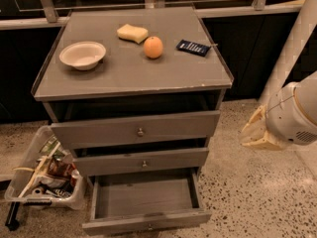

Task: Close bottom drawer

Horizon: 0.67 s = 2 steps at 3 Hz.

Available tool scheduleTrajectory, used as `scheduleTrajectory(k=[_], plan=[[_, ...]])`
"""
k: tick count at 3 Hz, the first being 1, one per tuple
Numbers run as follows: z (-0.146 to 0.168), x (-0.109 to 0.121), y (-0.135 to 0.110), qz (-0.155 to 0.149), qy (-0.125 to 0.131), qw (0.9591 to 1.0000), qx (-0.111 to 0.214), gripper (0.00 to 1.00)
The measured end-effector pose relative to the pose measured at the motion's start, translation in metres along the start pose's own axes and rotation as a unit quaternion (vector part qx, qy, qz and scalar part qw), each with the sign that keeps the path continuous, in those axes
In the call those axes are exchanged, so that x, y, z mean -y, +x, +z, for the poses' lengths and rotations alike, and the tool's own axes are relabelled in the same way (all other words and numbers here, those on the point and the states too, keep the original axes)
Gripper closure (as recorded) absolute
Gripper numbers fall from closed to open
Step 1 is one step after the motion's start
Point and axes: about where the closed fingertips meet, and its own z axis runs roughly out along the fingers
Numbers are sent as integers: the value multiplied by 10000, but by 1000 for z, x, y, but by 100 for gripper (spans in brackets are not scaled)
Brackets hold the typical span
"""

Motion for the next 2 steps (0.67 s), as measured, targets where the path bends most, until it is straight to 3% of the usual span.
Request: scheduleTrajectory(k=[1,2], plan=[[0,0,0,0,-1,10000,0,96],[43,-7,-6,51,-201,9996,194,100]])
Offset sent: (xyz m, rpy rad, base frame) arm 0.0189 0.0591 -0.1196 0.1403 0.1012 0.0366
